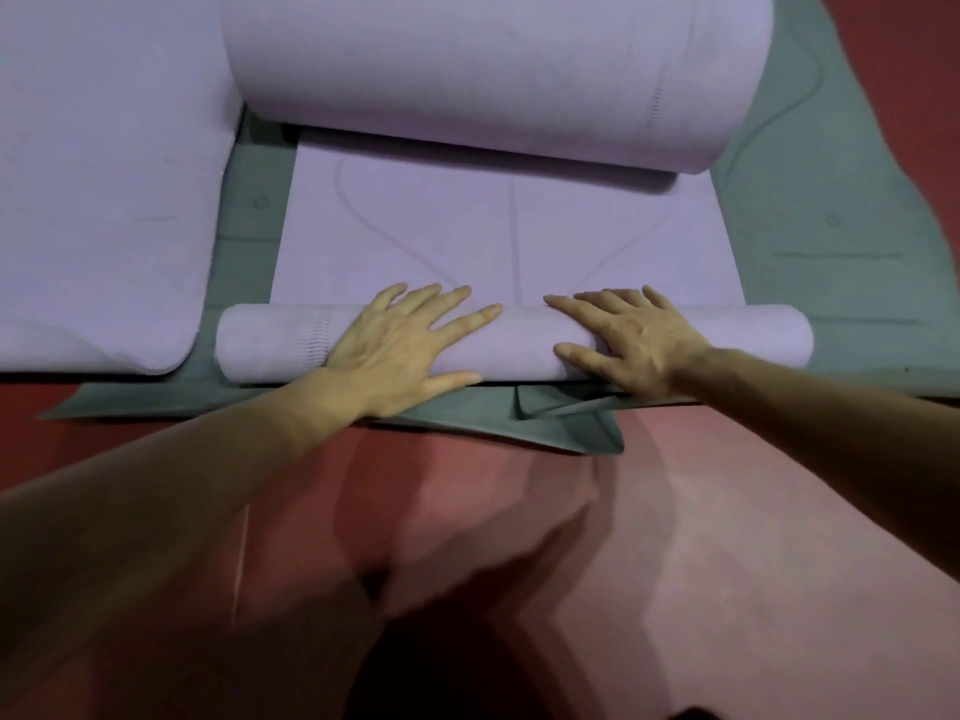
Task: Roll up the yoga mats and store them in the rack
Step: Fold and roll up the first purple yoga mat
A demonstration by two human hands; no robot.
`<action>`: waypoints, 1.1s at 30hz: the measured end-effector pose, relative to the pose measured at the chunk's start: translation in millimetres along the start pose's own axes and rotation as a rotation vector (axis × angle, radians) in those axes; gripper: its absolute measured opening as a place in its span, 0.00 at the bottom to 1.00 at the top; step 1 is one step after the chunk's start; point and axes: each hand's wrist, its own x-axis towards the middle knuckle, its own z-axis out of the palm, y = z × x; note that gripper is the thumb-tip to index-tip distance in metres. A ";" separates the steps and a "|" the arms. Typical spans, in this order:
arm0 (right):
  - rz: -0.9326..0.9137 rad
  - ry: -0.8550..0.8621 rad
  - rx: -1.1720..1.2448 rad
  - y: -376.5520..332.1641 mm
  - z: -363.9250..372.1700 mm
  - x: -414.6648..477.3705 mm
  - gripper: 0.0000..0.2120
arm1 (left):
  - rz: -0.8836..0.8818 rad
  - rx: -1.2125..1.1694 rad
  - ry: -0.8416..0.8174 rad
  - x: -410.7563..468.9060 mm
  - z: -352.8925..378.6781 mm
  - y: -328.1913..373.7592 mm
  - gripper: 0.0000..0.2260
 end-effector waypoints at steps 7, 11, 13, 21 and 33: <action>-0.004 0.158 -0.018 -5.7 5.1 -9.9 0.38 | -0.030 -0.051 -0.059 15.2 -5.2 -13.0 0.35; -0.016 0.119 -0.096 -2.7 10.3 -7.8 0.40 | -0.033 -0.058 -0.048 21.4 -4.7 -17.6 0.34; -0.008 0.098 -0.094 -0.4 4.8 0.0 0.41 | -0.051 -0.038 0.033 19.7 -2.0 -15.1 0.33; 0.020 0.165 -0.085 1.3 -1.6 16.8 0.41 | -0.105 0.003 0.047 22.8 3.7 -17.4 0.37; -0.020 0.294 -0.151 -7.7 13.1 7.6 0.35 | -0.072 0.056 0.060 24.8 -6.7 -16.2 0.39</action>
